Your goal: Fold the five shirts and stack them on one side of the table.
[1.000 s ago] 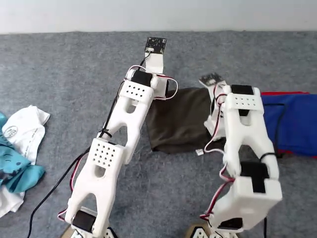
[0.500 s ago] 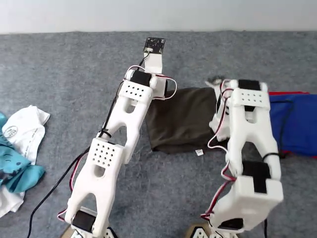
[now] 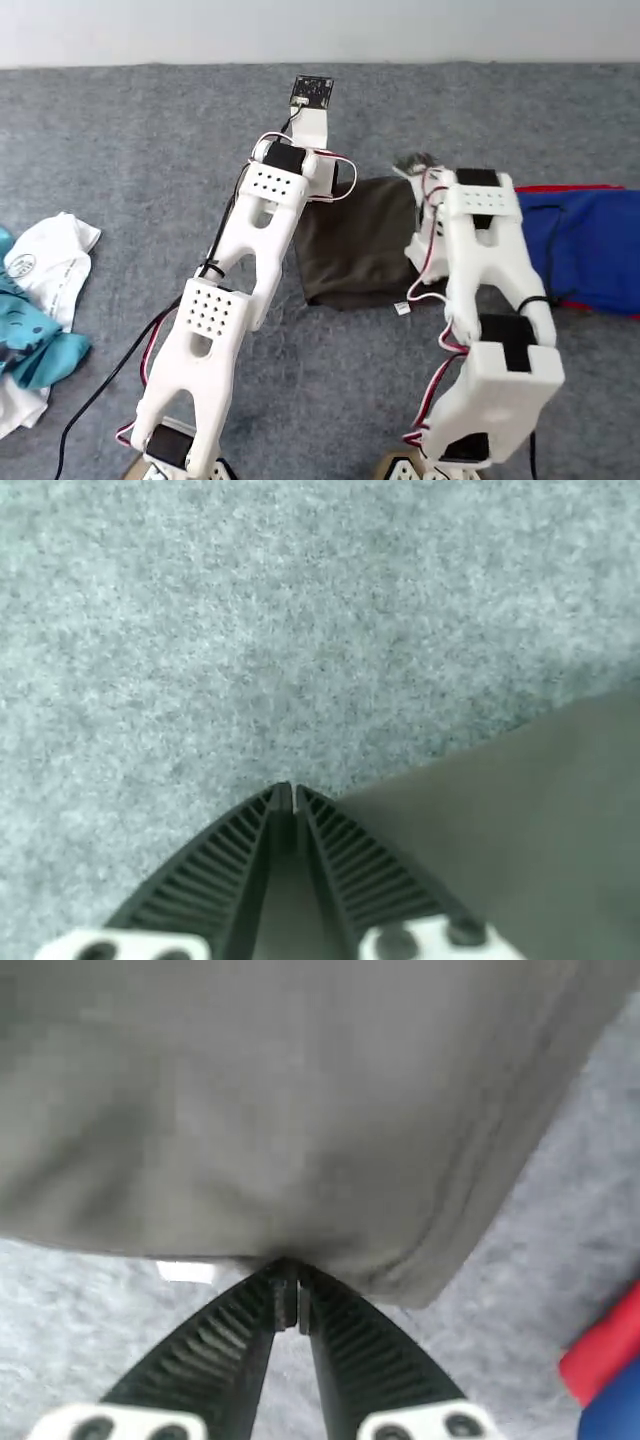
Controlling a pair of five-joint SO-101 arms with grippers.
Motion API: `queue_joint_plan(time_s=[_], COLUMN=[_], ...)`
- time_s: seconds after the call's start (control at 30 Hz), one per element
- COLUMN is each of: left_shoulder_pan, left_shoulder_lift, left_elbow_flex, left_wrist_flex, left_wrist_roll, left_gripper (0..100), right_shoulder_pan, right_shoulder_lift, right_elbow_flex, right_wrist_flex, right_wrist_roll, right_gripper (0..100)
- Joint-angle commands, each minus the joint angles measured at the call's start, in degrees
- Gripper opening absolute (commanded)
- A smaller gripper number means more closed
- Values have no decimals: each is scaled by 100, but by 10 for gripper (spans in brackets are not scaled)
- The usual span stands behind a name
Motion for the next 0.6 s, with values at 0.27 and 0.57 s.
queue_joint_plan(time_s=[0.27,0.57], left_shoulder_pan=[-35,-26], left_shoulder_lift=[-88,-88], left_elbow_flex=[-251,-251], left_wrist_flex=[18,88], left_wrist_roll=[0,35], left_gripper=[12,12], right_shoulder_pan=[57,-532], right_shoulder_lift=[-892,-1956], right_elbow_flex=[-97,369], right_wrist_flex=[567,-497], right_wrist_roll=[299,-53], right_gripper=[9,9])
